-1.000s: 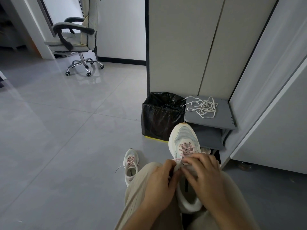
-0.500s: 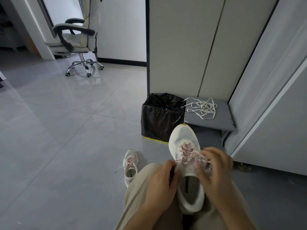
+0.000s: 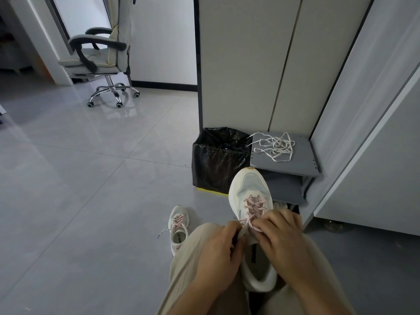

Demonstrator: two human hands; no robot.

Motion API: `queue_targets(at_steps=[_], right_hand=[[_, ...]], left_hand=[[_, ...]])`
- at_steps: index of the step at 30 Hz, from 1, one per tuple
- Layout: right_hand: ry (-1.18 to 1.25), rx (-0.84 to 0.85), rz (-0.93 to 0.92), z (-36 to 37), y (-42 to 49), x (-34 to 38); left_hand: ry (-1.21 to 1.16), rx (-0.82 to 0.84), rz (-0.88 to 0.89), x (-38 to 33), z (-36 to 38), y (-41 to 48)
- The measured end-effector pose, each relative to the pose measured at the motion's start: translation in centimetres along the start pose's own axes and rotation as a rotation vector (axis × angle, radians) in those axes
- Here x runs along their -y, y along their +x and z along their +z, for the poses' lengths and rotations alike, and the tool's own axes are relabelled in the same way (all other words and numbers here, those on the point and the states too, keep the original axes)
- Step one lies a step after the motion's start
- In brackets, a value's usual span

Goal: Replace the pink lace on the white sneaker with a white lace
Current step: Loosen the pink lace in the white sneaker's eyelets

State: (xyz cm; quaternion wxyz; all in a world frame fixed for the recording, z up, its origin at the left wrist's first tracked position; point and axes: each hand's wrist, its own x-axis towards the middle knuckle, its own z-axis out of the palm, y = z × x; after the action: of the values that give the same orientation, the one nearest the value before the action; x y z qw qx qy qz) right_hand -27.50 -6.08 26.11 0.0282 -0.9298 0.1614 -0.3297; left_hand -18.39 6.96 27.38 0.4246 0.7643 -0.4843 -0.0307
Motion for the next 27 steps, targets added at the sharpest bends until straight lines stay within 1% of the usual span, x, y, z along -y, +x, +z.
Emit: queue_targets(at_steps=[2, 4, 5, 7, 9, 10, 11, 12, 13, 15, 17, 18, 21, 22, 24, 27], right_hand=[[0.116, 0.052, 0.02, -0.5, -0.3, -0.1], [0.342, 0.076, 0.125, -1.5, -0.9, -0.2], [0.496, 0.065, 0.212, -2.1, -1.1, -0.2], [0.768, -0.041, 0.453, -2.9, -1.3, -0.4], [0.878, -0.155, 0.739, -2.7, -1.2, -1.1], [0.898, -0.199, 0.853, -2.4, -1.0, -1.6], [0.895, -0.2, 0.919, -2.1, -0.6, -1.9], [0.84, -0.157, 0.928, -1.8, -0.3, -1.8], [0.723, -0.111, 0.89, -1.5, -0.2, -1.4], [0.485, -0.061, 0.724, -1.2, -0.4, -0.6], [0.354, -0.043, 0.599, -1.7, -0.7, 0.2], [0.328, 0.006, 0.554, -2.4, -0.7, 0.5], [0.332, 0.315, 0.517, -4.3, -0.4, 1.3], [0.336, 0.341, 0.505, -4.6, -0.4, 1.3], [0.376, 0.32, 0.489, -5.2, -0.2, 1.4], [0.457, 0.314, 0.536, -5.5, -0.1, 1.5]], left_hand=[[-0.028, -0.007, -0.051, -0.4, 0.0, 0.0], [-0.047, -0.004, -0.109, -0.4, 0.0, 0.0], [-0.046, -0.006, -0.129, -0.4, 0.0, 0.1], [-0.042, -0.003, -0.131, -0.5, -0.2, 0.2], [-0.046, -0.013, -0.084, -0.7, -0.1, 0.2], [-0.048, -0.014, -0.069, -0.8, -0.1, 0.2], [-0.042, -0.009, -0.061, -0.7, -0.1, 0.0], [-0.005, -0.006, -0.045, -0.4, -0.1, -0.2], [0.056, -0.008, -0.023, 0.0, -0.2, -0.5], [0.134, -0.001, 0.014, 0.8, -0.5, -0.9], [0.091, 0.031, 0.016, 0.8, -0.7, -0.9], [0.071, 0.028, 0.015, 0.5, -0.8, -0.9], [-0.048, -0.03, 0.006, 0.0, -0.6, -0.9], [-0.106, -0.051, -0.01, -0.1, -0.5, -1.0], [-0.189, -0.056, -0.039, -0.1, -0.2, -1.4], [-0.206, -0.059, -0.043, -0.5, -0.2, -1.5]])
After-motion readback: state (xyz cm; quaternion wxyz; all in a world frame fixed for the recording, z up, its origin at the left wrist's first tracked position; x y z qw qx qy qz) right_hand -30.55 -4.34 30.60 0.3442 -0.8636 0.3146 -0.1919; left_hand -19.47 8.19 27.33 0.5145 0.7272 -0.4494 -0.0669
